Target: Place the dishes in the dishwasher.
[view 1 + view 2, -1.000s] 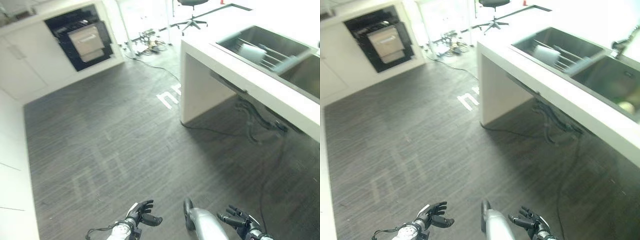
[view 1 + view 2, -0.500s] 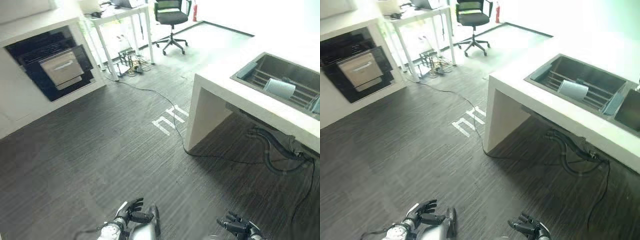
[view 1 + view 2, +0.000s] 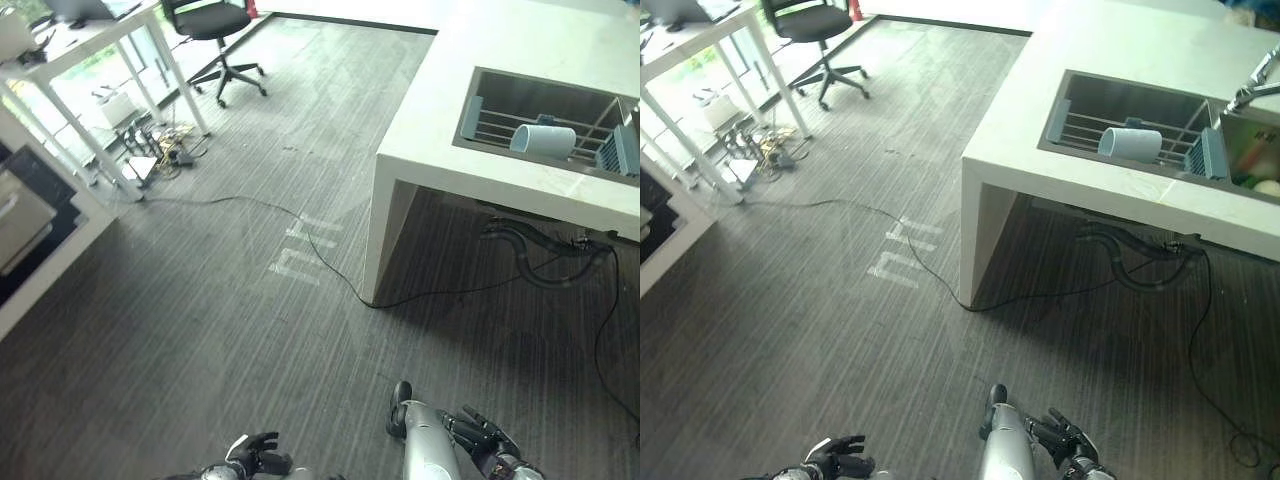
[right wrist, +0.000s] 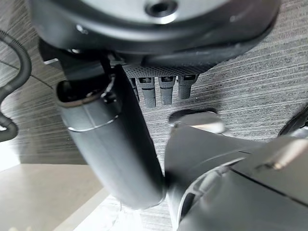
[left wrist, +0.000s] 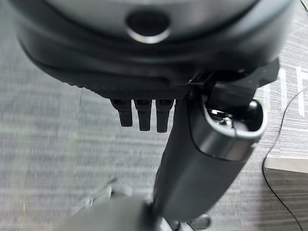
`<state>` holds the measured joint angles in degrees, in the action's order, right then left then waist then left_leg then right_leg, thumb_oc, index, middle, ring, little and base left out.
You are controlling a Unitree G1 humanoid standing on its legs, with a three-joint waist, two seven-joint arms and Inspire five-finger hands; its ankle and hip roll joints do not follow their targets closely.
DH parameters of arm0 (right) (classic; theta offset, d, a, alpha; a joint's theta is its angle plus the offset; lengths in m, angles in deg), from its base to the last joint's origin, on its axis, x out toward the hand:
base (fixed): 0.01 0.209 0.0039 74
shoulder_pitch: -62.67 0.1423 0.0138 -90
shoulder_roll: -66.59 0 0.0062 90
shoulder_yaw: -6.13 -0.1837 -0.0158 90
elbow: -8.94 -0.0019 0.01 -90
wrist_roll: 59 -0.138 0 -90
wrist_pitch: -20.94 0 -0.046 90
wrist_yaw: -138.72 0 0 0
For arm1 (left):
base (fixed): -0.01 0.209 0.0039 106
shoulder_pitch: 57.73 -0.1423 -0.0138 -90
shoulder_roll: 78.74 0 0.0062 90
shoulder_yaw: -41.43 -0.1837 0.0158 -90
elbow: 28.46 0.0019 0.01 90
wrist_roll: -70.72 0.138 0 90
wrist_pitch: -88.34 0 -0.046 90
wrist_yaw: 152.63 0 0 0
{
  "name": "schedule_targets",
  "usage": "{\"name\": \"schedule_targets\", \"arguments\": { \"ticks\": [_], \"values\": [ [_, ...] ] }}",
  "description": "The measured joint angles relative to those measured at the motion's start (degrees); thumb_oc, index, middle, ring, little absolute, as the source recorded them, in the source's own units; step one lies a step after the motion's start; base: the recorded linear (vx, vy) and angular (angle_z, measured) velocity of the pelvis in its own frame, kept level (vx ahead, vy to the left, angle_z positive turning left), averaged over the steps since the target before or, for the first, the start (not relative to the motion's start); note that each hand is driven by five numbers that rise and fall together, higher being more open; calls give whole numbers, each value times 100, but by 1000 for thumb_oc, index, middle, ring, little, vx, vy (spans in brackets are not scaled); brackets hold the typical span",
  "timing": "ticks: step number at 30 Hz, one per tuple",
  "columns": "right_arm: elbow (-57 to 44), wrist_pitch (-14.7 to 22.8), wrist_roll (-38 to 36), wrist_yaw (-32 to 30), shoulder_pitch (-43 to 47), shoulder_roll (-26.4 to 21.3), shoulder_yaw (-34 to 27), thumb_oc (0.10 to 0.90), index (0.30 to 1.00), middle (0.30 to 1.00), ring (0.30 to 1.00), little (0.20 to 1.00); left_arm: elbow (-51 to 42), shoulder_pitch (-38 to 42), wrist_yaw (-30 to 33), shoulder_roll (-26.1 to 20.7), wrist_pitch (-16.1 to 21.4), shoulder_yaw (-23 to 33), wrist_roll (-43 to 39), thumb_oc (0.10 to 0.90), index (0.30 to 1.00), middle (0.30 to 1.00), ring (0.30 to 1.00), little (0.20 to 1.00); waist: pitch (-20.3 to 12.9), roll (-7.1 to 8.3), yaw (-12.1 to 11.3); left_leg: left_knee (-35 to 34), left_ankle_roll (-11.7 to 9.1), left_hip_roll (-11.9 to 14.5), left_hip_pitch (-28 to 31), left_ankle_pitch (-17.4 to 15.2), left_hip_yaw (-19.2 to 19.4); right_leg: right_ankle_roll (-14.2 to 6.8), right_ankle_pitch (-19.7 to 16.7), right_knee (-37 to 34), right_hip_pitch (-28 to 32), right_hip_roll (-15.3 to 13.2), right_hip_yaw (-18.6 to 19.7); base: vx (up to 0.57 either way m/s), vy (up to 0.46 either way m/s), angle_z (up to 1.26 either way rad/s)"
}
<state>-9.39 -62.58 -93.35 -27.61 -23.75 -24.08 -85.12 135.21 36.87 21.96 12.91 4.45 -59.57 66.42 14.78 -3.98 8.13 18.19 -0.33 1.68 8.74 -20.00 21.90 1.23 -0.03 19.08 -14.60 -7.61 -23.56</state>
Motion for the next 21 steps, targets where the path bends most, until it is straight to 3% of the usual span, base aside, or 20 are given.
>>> {"name": "schedule_targets", "arguments": {
  "ticks": [2, 3, 4, 5, 6, 7, 8, 9, 10, 11, 12, 13, 14, 15, 16, 17, 18, 19, 20, 21],
  "values": [
    [167, -45, 58, -21, -184, -2, 3, 800, 900, 900, 900, 900, -30, -50, 30, 118, 41, 183, -167, 800, 900, 900, 900, 900, 12, 89, -11, 227, -702, -95, 212, 424, -16, 539, 217, -100, 444, 9, 314, 335, -336, -7],
    [240, -45, 67, -21, -285, -10, 20, 800, 900, 900, 900, 900, -47, -192, 42, 226, 90, 224, -242, 800, 900, 900, 900, 900, -106, 191, -78, 573, -832, -171, 201, 888, -81, 442, 272, -174, 619, -93, 548, 293, -305, -49],
    [241, -39, 98, -18, -376, -19, 85, 800, 900, 900, 900, 900, -44, -320, 29, 274, 153, 200, -338, 800, 900, 900, 900, 900, -213, 328, -144, 1019, -875, -239, 63, 1460, -95, 341, 392, -200, 766, -175, 753, 208, -334, -95],
    [242, -35, 173, 19, -352, -70, 116, 800, 900, 900, 900, 900, -52, -356, 15, 343, 197, 360, -501, 800, 900, 900, 900, 900, -217, 340, -266, 1341, -704, -331, -11, 2118, -165, 490, 511, 289, 611, -112, 893, 149, -326, -137],
    [215, 11, 228, 24, -274, -138, 172, 800, 900, 900, 900, 900, -17, -479, 83, 316, 201, 556, -626, 800, 900, 900, 900, 900, -270, 251, -275, 1818, -726, -215, -208, 2397, -261, 366, 821, 437, 491, 182, 835, 107, -248, -140],
    [82, 89, 239, 58, -273, -34, 228, 800, 900, 900, 900, 900, 34, -578, 86, 150, 172, 823, -765, 800, 900, 900, 900, 900, -398, 510, -221, 2833, -629, -80, -802, 2704, -355, 876, 688, -337, 745, 384, 960, 212, -105, -78],
    [108, 95, 240, 16, -256, -43, 202, 800, 900, 900, 900, 900, -24, -426, 131, 82, 154, 851, -839, 800, 900, 900, 900, 900, -342, 380, -280, 3571, -402, 217, -1439, 2196, -610, 1025, 761, -331, 824, 600, 940, 271, 12, -47],
    [215, 78, 259, -18, -111, -9, 228, 800, 900, 900, 900, 900, -163, -272, 77, -23, 212, 783, -857, 800, 900, 900, 900, 900, -263, 519, -506, 3701, -108, -30, -2155, 1708, -1124, 861, 782, -298, 864, 677, 1121, 424, 76, -71],
    [325, 60, 274, -20, 69, -8, 303, 800, 900, 900, 900, 900, -233, -183, 49, -37, 314, 794, -902, 800, 900, 900, 900, 900, -162, 697, -756, 2752, -135, -709, -2402, 1422, -1839, 836, 771, -404, 990, 679, 1477, 455, 98, -149],
    [384, 41, 293, 17, 219, -6, 383, 800, 900, 900, 900, 900, -222, -131, 13, -40, 366, 774, -878, 800, 900, 900, 900, 900, -115, 760, -988, 1570, -138, -1128, -2535, 1348, -2240, 781, 761, -624, 1257, 763, 1873, 439, 94, -168],
    [340, 53, 291, 65, 383, 5, 381, 800, 900, 900, 900, 900, -90, -160, -9, -49, 297, 653, -833, 800, 900, 900, 900, 900, -85, 678, -1001, 329, -118, -1184, -2594, 1492, -2237, 679, 838, -897, 1618, 895, 2043, 336, 73, -160],
    [275, 81, 292, 89, 458, -12, 371, 800, 900, 900, 900, 900, 30, -189, -22, -3, 270, 625, -840, 800, 900, 900, 900, 900, -34, 571, -984, -849, -273, -1157, -2599, 1816, -2215, 777, 921, -967, 1861, 1029, 2214, 238, 87, -100],
    [234, 96, 293, 91, 468, -54, 366, 800, 900, 900, 900, 900, 66, -176, -27, 43, 251, 624, -842, 800, 900, 900, 900, 900, 18, 444, -974, -1098, -440, -1103, -2773, 1987, -2244, 821, 922, -973, 1982, 1143, 2269, 212, 125, -93],
    [254, 148, 297, 61, 437, -114, 354, 800, 900, 900, 900, 900, 22, -181, -26, 121, 247, 620, -841, 800, 900, 900, 900, 900, 100, 224, -986, -693, -593, -964, -3416, 2144, -2211, 813, 1106, -906, 2235, 1346, 2388, 195, 135, -78],
    [262, 146, 344, 59, 389, -127, 369, 800, 900, 900, 900, 900, 11, -216, -27, 150, 222, 647, -842, 800, 900, 900, 900, 900, 75, 159, -1008, -409, -467, -921, -3647, 2229, -2114, 783, 1229, -904, 2367, 1355, 2467, 201, 108, -102],
    [307, 115, 421, 50, 387, -113, 419, 800, 900, 900, 900, 900, 14, -335, -10, 170, 147, 673, -884, 800, 900, 900, 900, 900, 61, 299, -1078, -118, -63, -868, -3630, 2261, -1868, 678, 1354, -968, 2482, 1244, 2487, 220, 77, -106],
    [368, 73, 465, 23, 336, -110, 461, 800, 900, 900, 900, 900, 22, -462, -1, 199, 100, 681, -892, 800, 900, 900, 900, 900, 5, 265, -1110, -77, 136, -834, -3237, 2153, -1838, 470, 1471, -957, 2640, 1215, 2506, 241, 55, -129],
    [395, 14, 487, 2, 194, -118, 483, 800, 900, 900, 900, 900, 15, -725, -5, 240, 23, 680, -898, 800, 900, 900, 900, 900, -87, 109, -1110, -682, 569, -611, -2374, 2233, -2101, 50, 1672, -652, 2725, 1367, 2408, 231, 39, -94],
    [453, 11, 502, -58, 126, 42, 467, 800, 900, 900, 900, 900, 62, -750, 53, 152, -47, 693, -900, 800, 900, 900, 900, 900, -44, 373, -1047, -824, 802, -746, -2112, 2540, -2006, -234, 1978, -257, 2745, 1156, 2250, 238, 6, -87],
    [489, -7, 514, -42, 94, 200, 488, 800, 900, 900, 900, 900, 61, -725, 146, 72, -71, 852, -892, 800, 900, 900, 900, 900, -88, 598, -1023, -977, 925, -795, -1856, 2443, -1851, -420, 2182, -3, 2495, 905, 1996, 204, -67, -41]
  ]
}}
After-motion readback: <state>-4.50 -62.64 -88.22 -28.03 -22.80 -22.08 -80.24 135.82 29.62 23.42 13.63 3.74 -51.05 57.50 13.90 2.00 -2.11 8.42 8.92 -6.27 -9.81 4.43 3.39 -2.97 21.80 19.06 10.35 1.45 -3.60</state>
